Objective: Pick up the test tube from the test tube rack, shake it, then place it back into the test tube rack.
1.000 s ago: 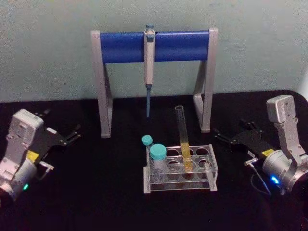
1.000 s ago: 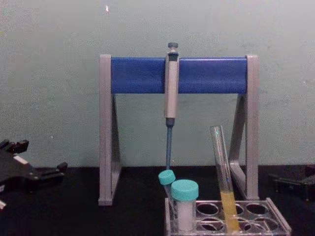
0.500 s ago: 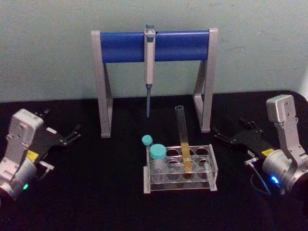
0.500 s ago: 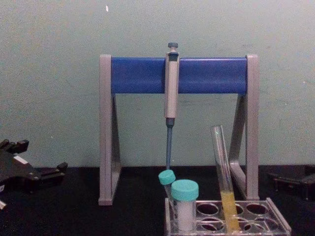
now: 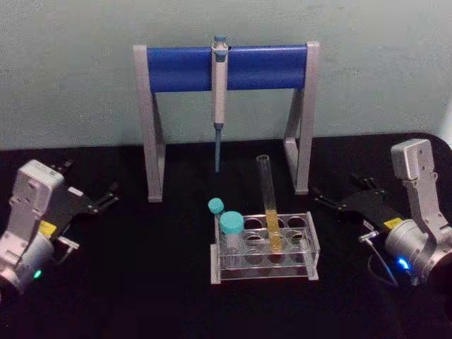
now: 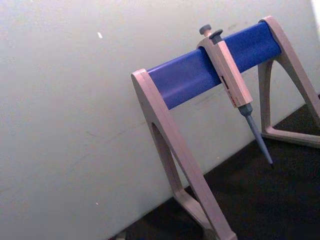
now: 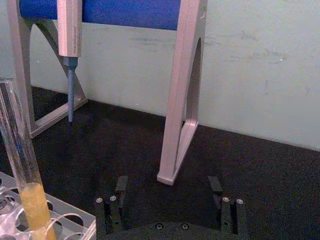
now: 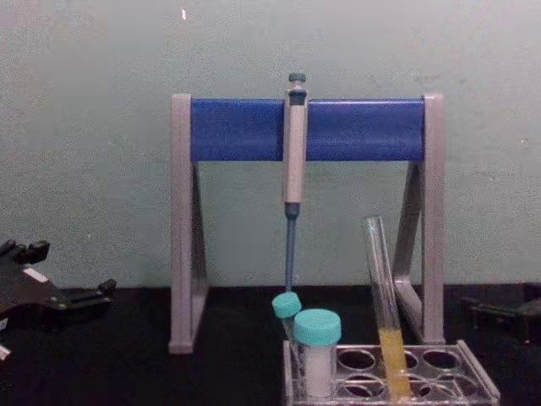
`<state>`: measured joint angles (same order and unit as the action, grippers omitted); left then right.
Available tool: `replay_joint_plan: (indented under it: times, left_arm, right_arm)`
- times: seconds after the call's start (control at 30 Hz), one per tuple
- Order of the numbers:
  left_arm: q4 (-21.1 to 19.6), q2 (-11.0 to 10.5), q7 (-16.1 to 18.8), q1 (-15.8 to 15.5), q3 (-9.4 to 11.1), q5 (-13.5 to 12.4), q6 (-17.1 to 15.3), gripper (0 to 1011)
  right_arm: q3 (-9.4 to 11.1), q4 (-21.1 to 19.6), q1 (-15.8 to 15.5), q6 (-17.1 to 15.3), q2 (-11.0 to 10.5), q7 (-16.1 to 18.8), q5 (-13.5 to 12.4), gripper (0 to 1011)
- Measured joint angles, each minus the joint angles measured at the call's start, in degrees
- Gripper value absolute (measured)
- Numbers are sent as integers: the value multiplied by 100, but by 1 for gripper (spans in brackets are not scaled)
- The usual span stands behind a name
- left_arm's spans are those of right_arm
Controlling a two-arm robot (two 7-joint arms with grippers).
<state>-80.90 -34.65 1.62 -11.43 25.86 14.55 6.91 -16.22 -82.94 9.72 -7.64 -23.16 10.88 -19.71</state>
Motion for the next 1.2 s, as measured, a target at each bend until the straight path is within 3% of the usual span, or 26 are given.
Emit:
replay_joint_plan:
  times: [1.2]
  left_arm:
    - [0, 0, 0, 0, 0, 0, 0, 1001]
  right_arm:
    - [0, 0, 0, 0, 0, -1, 0, 1000]
